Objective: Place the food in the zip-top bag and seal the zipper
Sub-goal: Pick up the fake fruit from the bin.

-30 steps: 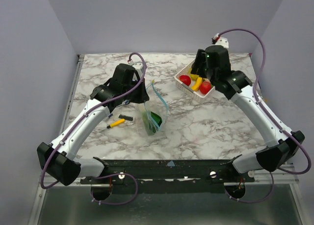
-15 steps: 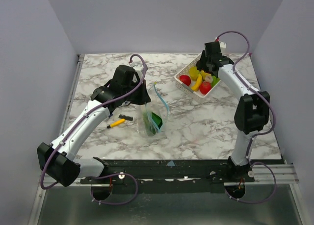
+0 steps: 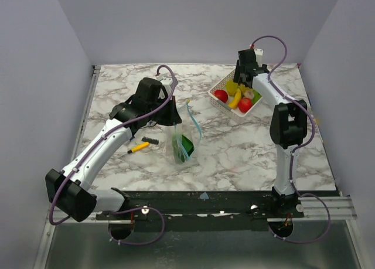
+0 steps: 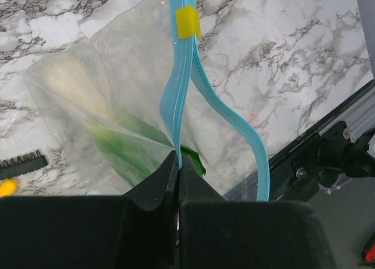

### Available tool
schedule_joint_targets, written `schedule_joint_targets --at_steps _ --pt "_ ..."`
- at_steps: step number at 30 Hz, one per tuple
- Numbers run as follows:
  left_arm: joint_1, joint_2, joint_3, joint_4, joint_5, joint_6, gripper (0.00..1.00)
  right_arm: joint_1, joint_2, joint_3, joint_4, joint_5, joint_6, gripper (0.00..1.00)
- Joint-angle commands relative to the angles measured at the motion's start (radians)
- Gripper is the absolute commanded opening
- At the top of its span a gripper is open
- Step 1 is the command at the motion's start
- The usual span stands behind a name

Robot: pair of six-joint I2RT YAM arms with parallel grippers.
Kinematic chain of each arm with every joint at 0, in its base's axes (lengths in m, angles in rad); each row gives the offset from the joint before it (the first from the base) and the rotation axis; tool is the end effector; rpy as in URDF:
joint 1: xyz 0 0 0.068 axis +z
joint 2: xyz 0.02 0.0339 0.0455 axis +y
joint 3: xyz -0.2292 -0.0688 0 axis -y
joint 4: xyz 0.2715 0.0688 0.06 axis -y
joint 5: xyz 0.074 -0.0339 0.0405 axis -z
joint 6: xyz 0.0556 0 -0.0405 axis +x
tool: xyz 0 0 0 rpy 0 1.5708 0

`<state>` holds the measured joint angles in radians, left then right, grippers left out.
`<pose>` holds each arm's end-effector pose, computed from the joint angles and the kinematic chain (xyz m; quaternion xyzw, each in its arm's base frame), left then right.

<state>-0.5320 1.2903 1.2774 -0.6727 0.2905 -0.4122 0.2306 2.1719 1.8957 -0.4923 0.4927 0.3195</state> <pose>0.2740 -0.1798 0.3097 0.1154 0.8888 -0.3092 0.3179 0.5080 0.0922 0.2007 0.1348 0.8877 -0.1132 0.4254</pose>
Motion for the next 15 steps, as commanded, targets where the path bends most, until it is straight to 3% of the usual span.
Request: schedule_joint_targets --at_steps 1,15 --pt "0.001 0.007 0.000 0.034 0.041 0.000 0.00 -0.022 0.058 0.036 0.036 0.047 -0.040 0.86" --pt "0.001 0.003 -0.012 0.054 0.084 0.001 0.00 -0.048 0.143 -0.004 0.140 -0.069 -0.091 0.85"
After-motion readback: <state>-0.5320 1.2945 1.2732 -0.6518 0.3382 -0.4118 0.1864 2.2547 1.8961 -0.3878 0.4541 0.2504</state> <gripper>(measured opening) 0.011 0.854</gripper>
